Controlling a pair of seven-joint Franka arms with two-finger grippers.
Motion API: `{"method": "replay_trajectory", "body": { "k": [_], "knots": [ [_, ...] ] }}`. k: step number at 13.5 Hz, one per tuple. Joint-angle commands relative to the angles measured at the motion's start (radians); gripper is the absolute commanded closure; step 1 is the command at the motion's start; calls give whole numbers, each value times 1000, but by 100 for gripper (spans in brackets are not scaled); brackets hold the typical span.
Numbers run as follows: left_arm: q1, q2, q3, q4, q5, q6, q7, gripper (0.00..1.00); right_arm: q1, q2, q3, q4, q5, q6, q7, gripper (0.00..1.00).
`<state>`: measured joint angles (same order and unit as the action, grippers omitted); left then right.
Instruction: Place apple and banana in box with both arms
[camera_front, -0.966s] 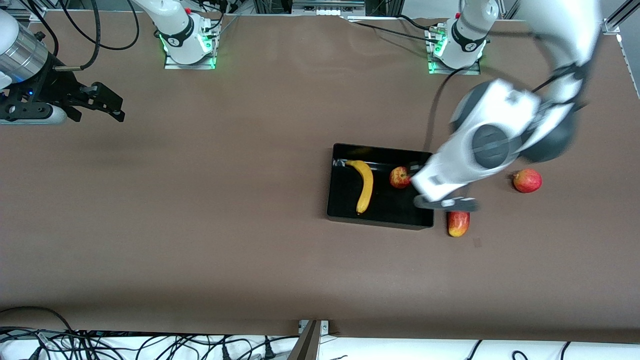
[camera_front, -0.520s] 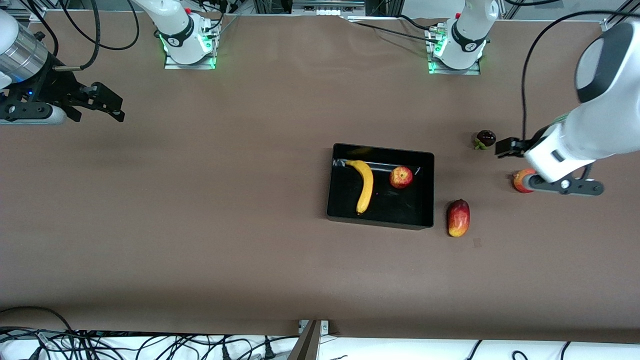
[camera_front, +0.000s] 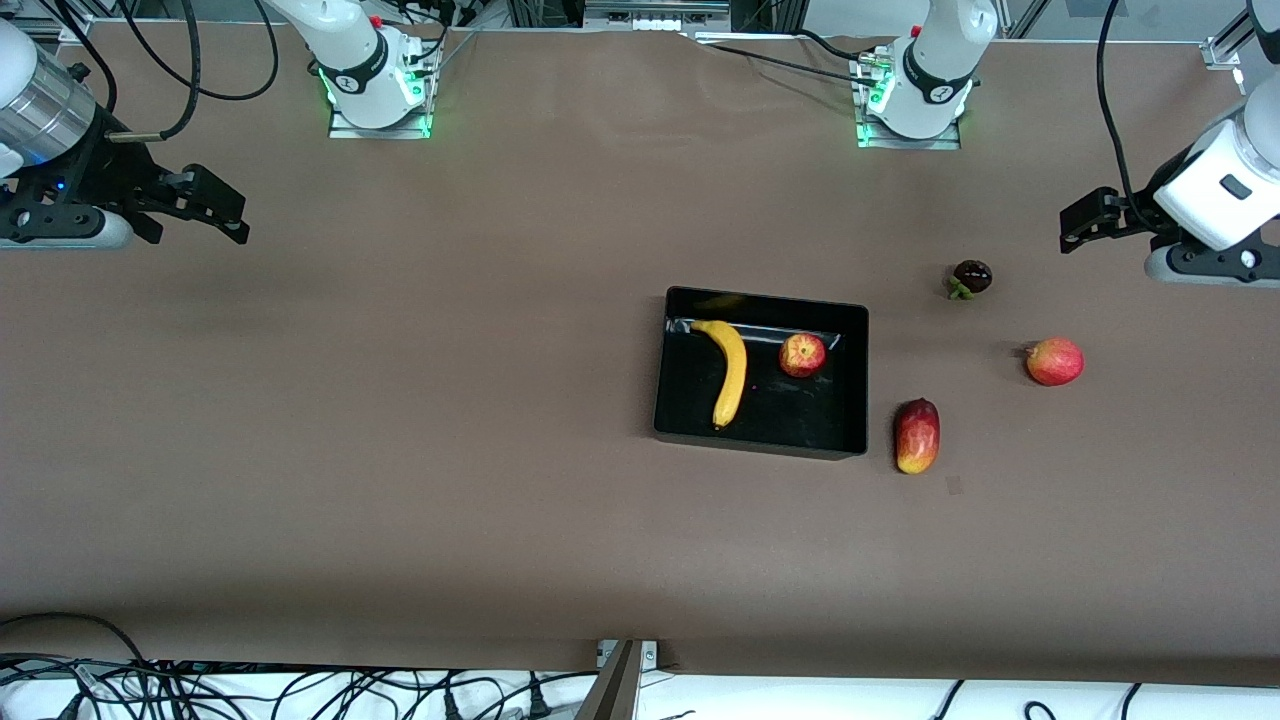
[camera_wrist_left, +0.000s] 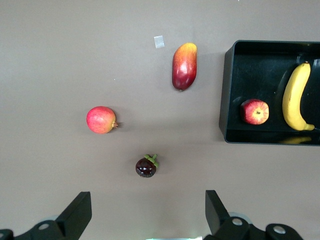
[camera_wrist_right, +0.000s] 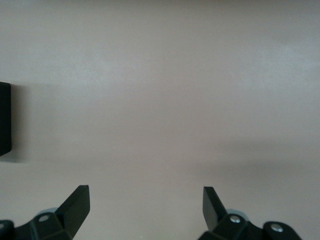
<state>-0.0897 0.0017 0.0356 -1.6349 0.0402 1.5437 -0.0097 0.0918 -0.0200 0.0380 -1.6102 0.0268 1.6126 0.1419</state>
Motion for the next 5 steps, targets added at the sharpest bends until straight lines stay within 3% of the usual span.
{"method": "replay_trajectory", "body": {
  "k": [1, 5],
  "knots": [
    [65, -55, -72, -82, -16, 47, -21, 0, -7, 5, 3, 15, 12, -2, -13, 0],
    [62, -63, -77, -89, -8, 44, -19, 0, -7, 5, 3, 15, 12, -2, -13, 0]
  ]
}}
